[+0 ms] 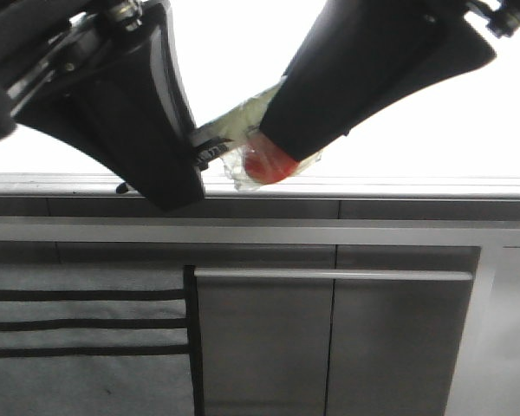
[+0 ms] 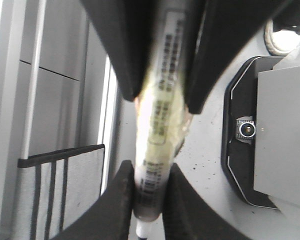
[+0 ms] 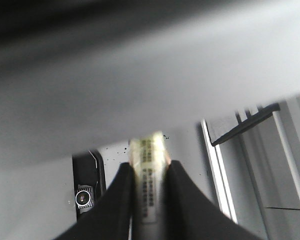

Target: Write number 0 on whiteboard

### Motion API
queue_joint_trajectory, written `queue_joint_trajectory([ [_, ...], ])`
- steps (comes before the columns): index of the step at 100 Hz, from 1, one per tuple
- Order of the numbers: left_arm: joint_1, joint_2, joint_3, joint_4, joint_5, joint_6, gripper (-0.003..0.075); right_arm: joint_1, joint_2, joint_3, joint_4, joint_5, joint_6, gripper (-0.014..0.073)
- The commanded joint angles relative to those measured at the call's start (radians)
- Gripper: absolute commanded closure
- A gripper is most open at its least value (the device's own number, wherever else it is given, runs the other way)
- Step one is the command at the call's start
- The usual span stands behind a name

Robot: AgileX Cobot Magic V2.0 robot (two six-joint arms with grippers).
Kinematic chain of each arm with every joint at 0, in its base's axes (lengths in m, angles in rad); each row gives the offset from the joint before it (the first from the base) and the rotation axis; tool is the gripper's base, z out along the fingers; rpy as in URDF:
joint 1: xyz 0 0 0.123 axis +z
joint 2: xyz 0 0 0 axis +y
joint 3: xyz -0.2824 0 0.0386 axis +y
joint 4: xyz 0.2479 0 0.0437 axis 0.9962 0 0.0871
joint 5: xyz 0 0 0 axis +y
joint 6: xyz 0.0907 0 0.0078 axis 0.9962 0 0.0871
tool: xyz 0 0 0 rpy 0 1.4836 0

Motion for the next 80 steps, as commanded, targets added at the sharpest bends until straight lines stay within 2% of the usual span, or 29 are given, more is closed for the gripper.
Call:
queue_joint_trajectory([
  [1, -0.002, -0.040, -0.031, -0.011, -0.070, -0.030, 0.0685, -0.002, -0.017, -0.037, 0.035, -0.036, -0.007, 0.0645],
  [7, 0.011, -0.047, -0.031, -0.011, -0.081, -0.054, 0.0584, -0.004, -0.024, -0.037, 0.035, -0.036, -0.007, 0.0645],
  [9, 0.020, -0.052, -0.031, -0.011, -0.085, -0.066, 0.0528, -0.007, -0.026, -0.037, 0.035, -0.036, -0.007, 0.0645],
  [10, 0.020, -0.053, -0.031, -0.011, -0.085, -0.069, 0.0528, -0.007, -0.029, -0.037, 0.035, -0.036, -0.007, 0.0645],
  [18, 0.058, -0.082, -0.031, -0.011, -0.113, -0.116, 0.0356, -0.025, -0.050, -0.037, 0.040, -0.042, 0.000, 0.0645],
  [25, 0.094, -0.119, -0.031, -0.015, -0.155, -0.149, 0.0265, -0.051, -0.079, -0.037, 0.044, -0.047, 0.034, 0.0645],
  [30, 0.121, -0.163, -0.027, -0.031, -0.193, -0.165, 0.0246, -0.076, -0.103, -0.037, 0.044, -0.050, 0.054, 0.0645],
  [50, 0.238, -0.372, 0.063, -0.099, -0.312, -0.244, 0.0247, -0.204, -0.221, -0.014, 0.067, -0.065, 0.163, 0.0645],
  [67, 0.380, -0.577, 0.213, -0.099, -0.382, -0.392, 0.0247, -0.341, -0.335, 0.118, 0.168, -0.236, 0.364, 0.0645],
  [80, 0.496, -0.714, 0.329, -0.099, -0.438, -0.530, 0.0247, -0.376, -0.385, 0.236, 0.224, -0.332, 0.366, 0.0645],
])
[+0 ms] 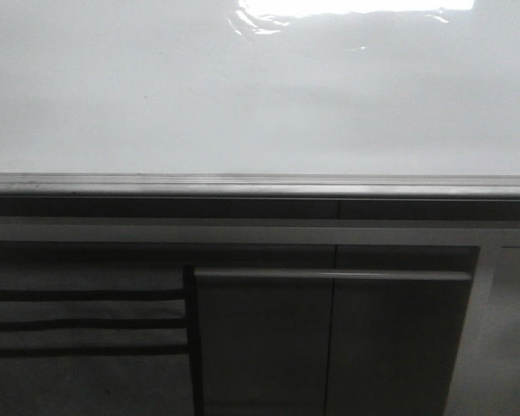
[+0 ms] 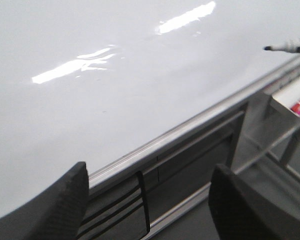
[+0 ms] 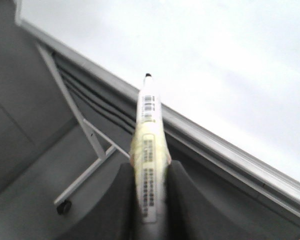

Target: Write number 0 on whiteboard

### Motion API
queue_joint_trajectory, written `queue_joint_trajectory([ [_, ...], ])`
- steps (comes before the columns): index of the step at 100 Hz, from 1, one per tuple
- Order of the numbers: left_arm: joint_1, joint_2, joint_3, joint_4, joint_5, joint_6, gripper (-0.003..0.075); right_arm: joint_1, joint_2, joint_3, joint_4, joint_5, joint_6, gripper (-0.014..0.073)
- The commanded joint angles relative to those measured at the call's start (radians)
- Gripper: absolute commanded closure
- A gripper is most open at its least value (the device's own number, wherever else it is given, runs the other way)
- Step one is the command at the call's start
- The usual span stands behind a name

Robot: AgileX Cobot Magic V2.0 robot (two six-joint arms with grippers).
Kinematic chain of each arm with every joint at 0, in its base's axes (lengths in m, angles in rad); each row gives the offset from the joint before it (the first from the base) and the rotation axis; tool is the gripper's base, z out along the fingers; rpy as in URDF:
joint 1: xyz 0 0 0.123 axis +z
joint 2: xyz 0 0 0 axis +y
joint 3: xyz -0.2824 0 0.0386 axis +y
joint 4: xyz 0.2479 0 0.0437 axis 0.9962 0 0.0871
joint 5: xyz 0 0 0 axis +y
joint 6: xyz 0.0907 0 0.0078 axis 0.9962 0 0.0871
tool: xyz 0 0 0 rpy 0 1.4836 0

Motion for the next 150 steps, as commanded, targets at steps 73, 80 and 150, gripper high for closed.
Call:
queue_joint_trajectory([
  [73, 0.181, -0.041, 0.126, -0.064, -0.136, -0.090, 0.0247, -0.017, 0.669, -0.600, -0.064, 0.127, 0.051, 0.0645],
  [80, 0.181, -0.041, 0.126, -0.064, -0.136, -0.090, 0.0247, -0.017, 0.740, -0.643, -0.066, 0.176, 0.051, 0.0645],
  [150, 0.181, -0.041, 0.126, -0.048, -0.136, -0.085, 0.0247, -0.009, 0.774, -0.809, -0.164, 0.334, 0.129, 0.0645],
])
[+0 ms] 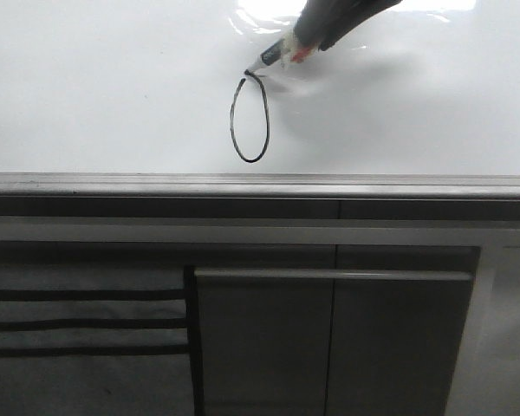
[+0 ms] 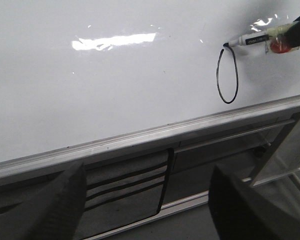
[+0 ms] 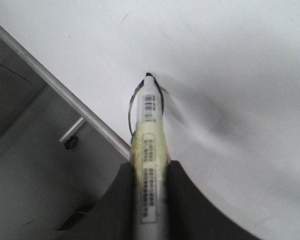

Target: Write number 0 on whiteboard

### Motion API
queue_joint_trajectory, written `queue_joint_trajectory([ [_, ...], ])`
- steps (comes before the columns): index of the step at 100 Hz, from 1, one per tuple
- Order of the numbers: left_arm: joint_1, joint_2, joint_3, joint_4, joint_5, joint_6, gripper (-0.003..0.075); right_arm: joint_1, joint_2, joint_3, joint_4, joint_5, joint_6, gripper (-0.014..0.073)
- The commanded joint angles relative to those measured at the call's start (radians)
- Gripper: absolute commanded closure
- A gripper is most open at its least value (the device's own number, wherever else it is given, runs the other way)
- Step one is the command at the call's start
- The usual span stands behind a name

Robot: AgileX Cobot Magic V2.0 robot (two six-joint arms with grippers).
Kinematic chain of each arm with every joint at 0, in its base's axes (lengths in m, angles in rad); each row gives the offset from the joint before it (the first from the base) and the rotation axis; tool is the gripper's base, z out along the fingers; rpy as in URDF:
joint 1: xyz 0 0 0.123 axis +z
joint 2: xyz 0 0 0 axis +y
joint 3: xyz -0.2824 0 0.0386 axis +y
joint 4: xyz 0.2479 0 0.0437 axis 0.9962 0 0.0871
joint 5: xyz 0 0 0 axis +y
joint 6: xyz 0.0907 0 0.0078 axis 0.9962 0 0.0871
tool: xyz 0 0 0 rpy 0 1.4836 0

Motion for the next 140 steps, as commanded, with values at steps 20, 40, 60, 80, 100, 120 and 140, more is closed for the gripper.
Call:
queue_joint_trajectory([
  [20, 0.001, 0.005, -0.032, -0.012, -0.064, 0.024, 0.0247, 0.026, -0.114, 0.004, 0.008, 0.102, -0.044, 0.0645],
  [40, -0.097, 0.062, -0.085, -0.162, 0.048, 0.263, 0.0247, 0.061, -0.296, 0.222, 0.027, 0.100, -0.283, 0.0645],
  [60, -0.299, 0.221, -0.174, -0.254, 0.165, 0.526, 0.0247, 0.150, -0.460, 0.340, 0.034, 0.124, -0.567, 0.0645],
  [80, -0.511, 0.405, -0.289, -0.240, 0.142, 0.617, 0.0247, 0.213, -0.499, 0.340, 0.034, 0.184, -0.701, 0.0645],
  [100, -0.569, 0.558, -0.405, -0.210, 0.139, 0.625, 0.0247, 0.227, -0.499, 0.340, 0.034, 0.189, -0.759, 0.0645],
  [120, -0.569, 0.613, -0.441, -0.205, 0.130, 0.625, 0.0258, 0.227, -0.499, 0.340, 0.034, 0.176, -0.759, 0.0645],
  [140, -0.569, 0.621, -0.443, -0.205, 0.127, 0.625, 0.0396, 0.227, -0.499, 0.340, 0.046, 0.176, -0.759, 0.0645],
])
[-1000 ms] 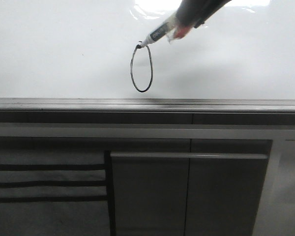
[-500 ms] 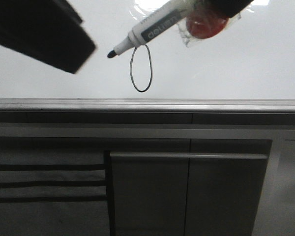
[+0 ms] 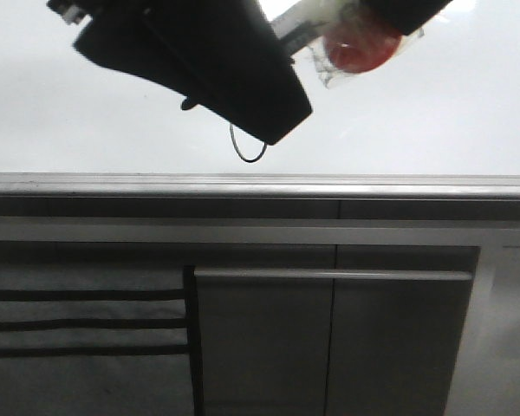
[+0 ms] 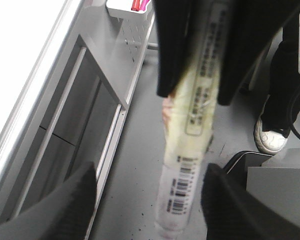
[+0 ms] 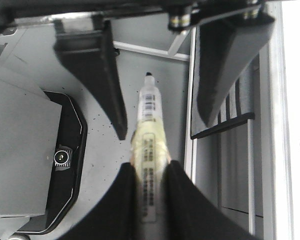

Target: Write number 0 on whiteboard

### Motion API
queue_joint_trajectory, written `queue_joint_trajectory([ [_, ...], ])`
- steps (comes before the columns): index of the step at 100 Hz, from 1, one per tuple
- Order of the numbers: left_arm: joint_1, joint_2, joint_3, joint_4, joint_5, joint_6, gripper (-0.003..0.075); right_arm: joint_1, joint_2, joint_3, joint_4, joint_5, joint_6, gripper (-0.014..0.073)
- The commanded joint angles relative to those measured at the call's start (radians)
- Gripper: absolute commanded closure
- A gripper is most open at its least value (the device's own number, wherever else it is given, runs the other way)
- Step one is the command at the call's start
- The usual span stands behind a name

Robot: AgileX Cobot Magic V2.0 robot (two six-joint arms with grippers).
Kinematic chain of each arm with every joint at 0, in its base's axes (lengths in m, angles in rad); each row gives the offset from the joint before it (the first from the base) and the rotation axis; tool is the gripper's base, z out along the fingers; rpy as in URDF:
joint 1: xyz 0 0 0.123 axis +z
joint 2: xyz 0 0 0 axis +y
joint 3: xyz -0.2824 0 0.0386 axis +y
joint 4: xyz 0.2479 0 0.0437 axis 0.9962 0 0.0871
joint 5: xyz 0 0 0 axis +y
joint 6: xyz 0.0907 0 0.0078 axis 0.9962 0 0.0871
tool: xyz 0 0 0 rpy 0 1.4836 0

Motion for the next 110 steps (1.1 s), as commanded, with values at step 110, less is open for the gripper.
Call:
queue_joint_trajectory([
  [110, 0.476, 0.050, 0.121, -0.195, -0.676, -0.172, 0.0639, -0.377, -0.224, -0.070, -0.005, 0.001, 0.167, 0.0335],
])
